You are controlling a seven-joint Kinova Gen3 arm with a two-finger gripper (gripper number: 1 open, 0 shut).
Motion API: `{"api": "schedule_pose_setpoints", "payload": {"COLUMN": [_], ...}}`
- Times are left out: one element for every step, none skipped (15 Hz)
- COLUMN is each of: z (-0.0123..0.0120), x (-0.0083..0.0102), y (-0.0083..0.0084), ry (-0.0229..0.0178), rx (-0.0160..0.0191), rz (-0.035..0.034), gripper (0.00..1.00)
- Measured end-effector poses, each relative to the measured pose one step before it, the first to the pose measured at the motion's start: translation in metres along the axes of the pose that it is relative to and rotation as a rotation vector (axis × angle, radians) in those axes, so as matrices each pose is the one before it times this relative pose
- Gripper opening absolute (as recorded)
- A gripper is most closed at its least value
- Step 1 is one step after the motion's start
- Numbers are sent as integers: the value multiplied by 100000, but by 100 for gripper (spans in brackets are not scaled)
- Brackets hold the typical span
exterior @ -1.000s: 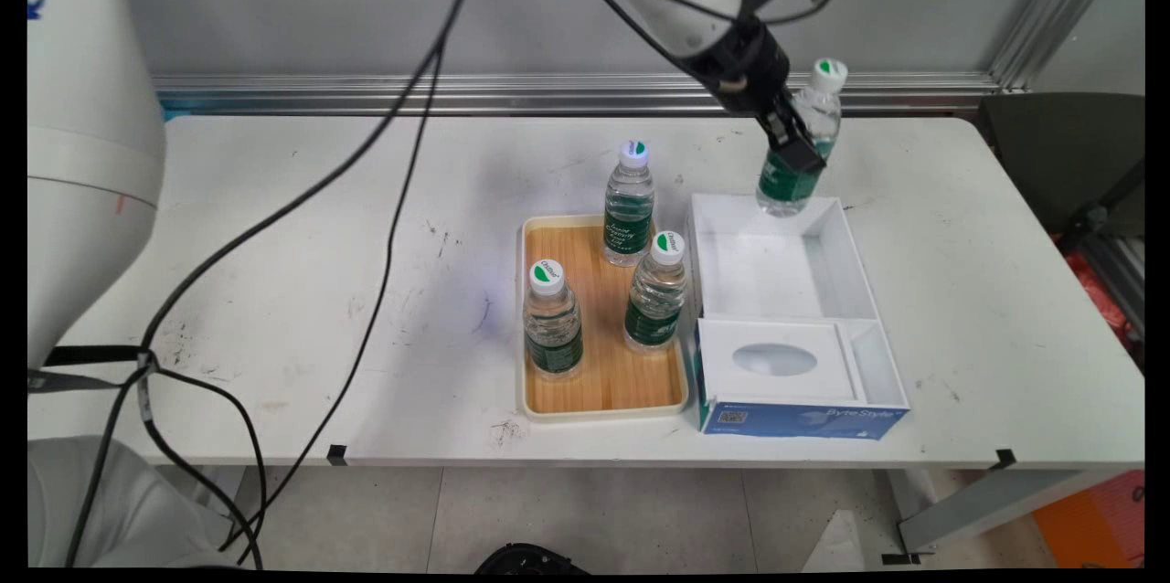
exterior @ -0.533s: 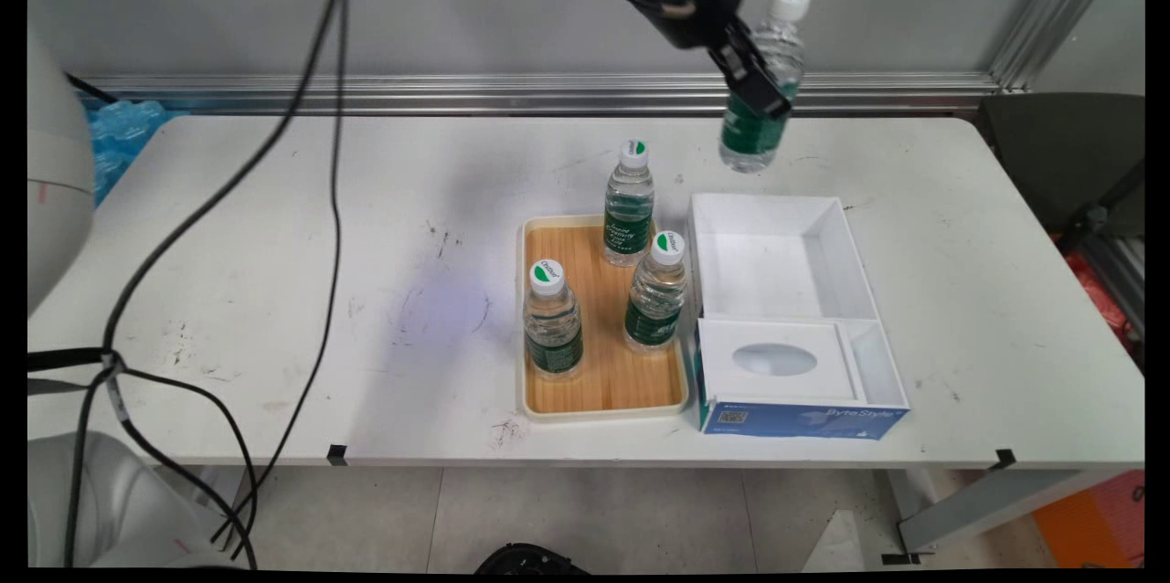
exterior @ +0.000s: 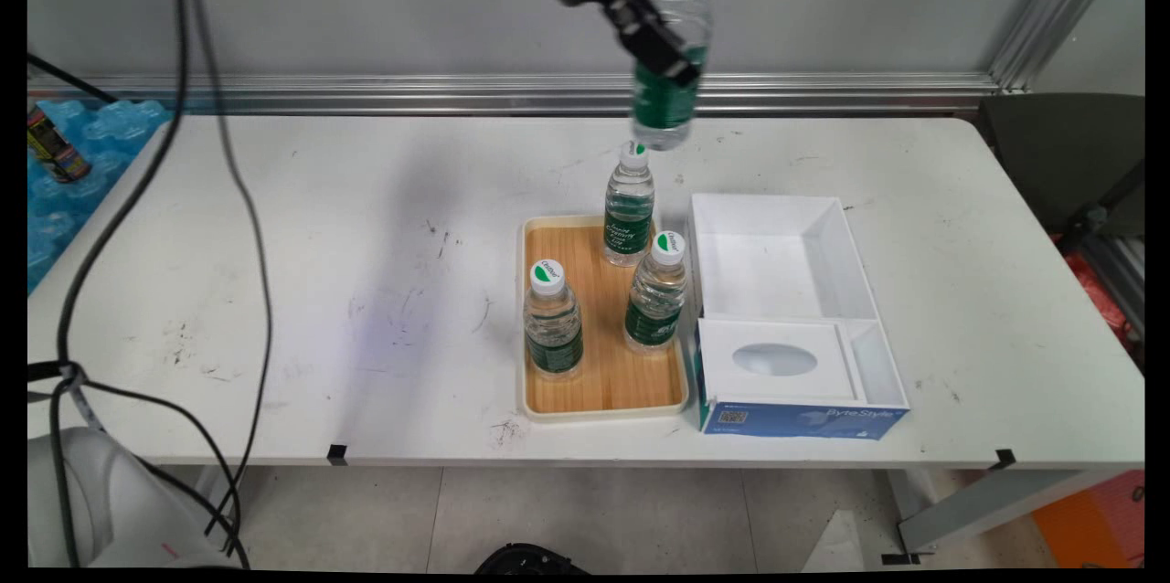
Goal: Place the picked object on the tray
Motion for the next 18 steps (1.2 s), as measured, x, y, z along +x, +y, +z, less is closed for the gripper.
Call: {"api": "schedule_pose_setpoints", "payload": {"z": [-888, -1078, -659, -641, -497, -245, -155, -33, 17, 150, 155, 339, 264, 486, 331, 536, 671, 713], "x": [-854, -1214, -970, -1118, -1084, -770, -719, -831, -531, -775, -500, -735, -474, -693, -451, -693, -746, -691], "y": [40, 40, 1, -5, -47, -29, -45, -59, -37, -50, -43, -76, -53, -102, -71, -141, -163, -164], "ry": [-563, -719, -561, -550, -467, -196, -189, -140, -66, 34, -31, 26, -10, -68, -53, -130, -174, -181], "rx": [295, 434, 105, 87, 42, 19, 15, -18, 5, -38, -84, -162, -129, -207, -105, -113, -144, -206], "rz": [-586, -716, -365, -129, 71, 108, 146, 227, 171, 257, 209, 351, 249, 409, 258, 259, 404, 423], "gripper": [0, 0, 0, 0, 0, 0, 0, 0, 0, 0, 0, 0, 0, 0, 0, 0, 0, 0]}}
